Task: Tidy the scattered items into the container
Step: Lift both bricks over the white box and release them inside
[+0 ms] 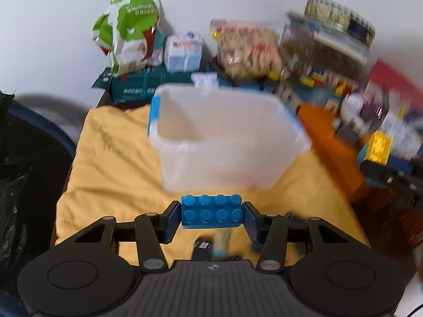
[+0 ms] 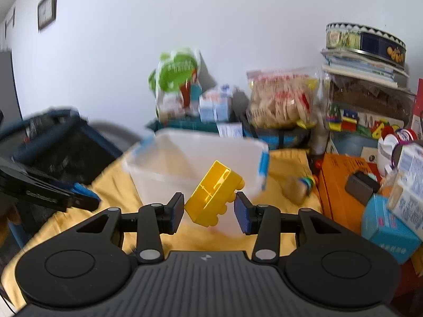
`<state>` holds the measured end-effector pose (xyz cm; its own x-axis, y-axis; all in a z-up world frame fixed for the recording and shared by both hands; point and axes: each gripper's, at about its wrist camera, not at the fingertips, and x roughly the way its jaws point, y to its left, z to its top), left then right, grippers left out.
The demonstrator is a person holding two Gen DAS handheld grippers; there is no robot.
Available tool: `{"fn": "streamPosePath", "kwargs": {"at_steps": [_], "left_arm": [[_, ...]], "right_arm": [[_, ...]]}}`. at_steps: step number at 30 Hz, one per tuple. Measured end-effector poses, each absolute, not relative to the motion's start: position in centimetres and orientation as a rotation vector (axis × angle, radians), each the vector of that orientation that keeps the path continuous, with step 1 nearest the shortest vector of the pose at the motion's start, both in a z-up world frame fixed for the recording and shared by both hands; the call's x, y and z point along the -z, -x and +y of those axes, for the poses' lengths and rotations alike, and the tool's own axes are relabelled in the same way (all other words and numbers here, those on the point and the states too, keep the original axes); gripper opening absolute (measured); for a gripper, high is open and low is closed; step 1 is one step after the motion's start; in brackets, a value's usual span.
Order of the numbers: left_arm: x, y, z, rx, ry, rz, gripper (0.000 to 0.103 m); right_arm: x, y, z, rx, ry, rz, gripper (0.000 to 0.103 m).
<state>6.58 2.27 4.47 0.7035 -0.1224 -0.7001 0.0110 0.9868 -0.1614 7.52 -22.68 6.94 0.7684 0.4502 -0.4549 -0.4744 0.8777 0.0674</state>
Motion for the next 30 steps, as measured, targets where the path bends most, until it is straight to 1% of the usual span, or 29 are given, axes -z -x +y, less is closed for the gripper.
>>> {"fn": "streamPosePath", "kwargs": {"at_steps": [4, 10, 16, 24, 25, 26, 27, 28, 30], "left_arm": [[-7.1, -8.9, 1.8, 0.072, 0.095, 0.73, 0.054], [-9.2, -13.9, 1.8, 0.084, 0.097, 0.711, 0.054], [-8.0, -18.8, 2.2, 0.061, 0.105, 0.775, 0.054], [-5.4, -22.5, 2.0, 0.042, 0.089, 0.868, 0.054], [-5.1, -22.9, 2.0, 0.034, 0.088, 0.879, 0.057], [-4.9, -23.2, 2.0, 0.024, 0.087, 0.891, 0.061], [-4.6, -23.6, 2.1, 0.013, 0.086, 0.901, 0.063], [-4.4, -23.8, 2.1, 0.008, 0.085, 0.907, 0.063], [-4.1, -24.0, 2.2, 0.011, 0.075, 0.914, 0.063]], "right_arm": [[-8.5, -9.4, -20.8, -0.485, 0.095, 0.414, 0.046], [-7.2, -15.2, -18.8, -0.464, 0.093, 0.507, 0.046], [-5.3, -20.2, -17.5, -0.464, 0.116, 0.637, 0.046], [-3.5, -23.2, -16.4, -0.467, 0.145, 0.747, 0.046], [-3.4, -23.5, -16.2, -0.463, 0.151, 0.752, 0.049], [-3.3, -23.7, -16.1, -0.454, 0.159, 0.754, 0.055], [-3.2, -23.9, -16.1, -0.447, 0.167, 0.751, 0.07], [-3.1, -23.9, -16.0, -0.445, 0.174, 0.743, 0.079], [-3.1, -23.8, -15.9, -0.451, 0.189, 0.731, 0.08]]}}
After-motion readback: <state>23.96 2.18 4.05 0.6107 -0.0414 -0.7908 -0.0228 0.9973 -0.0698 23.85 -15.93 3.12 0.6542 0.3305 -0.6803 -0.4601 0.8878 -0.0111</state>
